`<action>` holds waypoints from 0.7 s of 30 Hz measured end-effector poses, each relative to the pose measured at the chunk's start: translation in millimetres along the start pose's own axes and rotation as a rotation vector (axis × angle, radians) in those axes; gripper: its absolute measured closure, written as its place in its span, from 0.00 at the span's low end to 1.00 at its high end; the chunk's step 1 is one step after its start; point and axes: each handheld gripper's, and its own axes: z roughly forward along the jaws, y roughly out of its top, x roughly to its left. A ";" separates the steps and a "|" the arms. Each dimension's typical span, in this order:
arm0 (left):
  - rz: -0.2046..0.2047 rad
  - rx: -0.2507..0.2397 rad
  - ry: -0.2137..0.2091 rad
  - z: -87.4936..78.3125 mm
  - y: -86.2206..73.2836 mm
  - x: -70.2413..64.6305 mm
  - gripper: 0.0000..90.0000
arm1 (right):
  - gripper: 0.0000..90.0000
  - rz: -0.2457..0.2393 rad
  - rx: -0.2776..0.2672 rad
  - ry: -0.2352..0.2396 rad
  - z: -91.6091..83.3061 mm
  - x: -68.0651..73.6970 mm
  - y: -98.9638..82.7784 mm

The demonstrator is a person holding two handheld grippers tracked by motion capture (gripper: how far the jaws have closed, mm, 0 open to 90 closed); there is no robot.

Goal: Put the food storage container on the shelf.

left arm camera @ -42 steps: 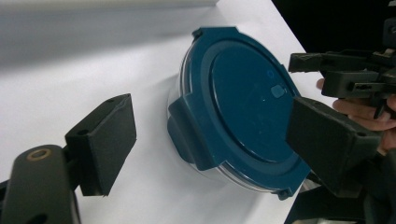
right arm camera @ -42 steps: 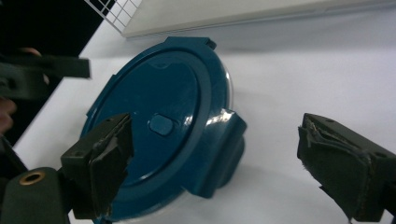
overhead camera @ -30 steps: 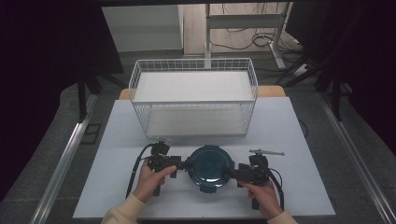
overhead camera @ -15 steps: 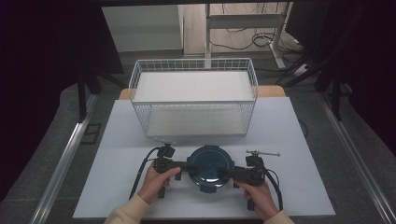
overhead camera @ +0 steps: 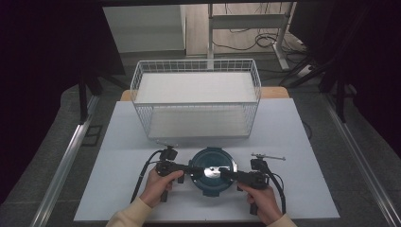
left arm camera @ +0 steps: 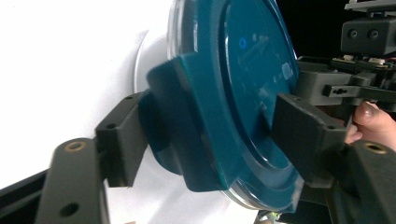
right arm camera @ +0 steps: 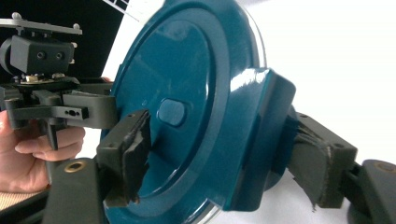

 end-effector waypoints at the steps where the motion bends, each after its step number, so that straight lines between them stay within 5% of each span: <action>1: 0.004 -0.003 0.001 -0.7 -0.8 -1.1 0.36 | 0.32 -0.002 0.000 0.000 -1.4 0.9 -0.4; 16: 0.019 -0.045 0.008 -9.7 -11.9 -10.0 0.42 | 0.39 -0.005 -0.065 0.017 -11.0 5.1 -9.1; 21: 0.027 -0.050 0.026 -10.3 -11.6 -16.6 0.44 | 0.41 -0.044 -0.089 0.003 -15.4 9.1 -9.2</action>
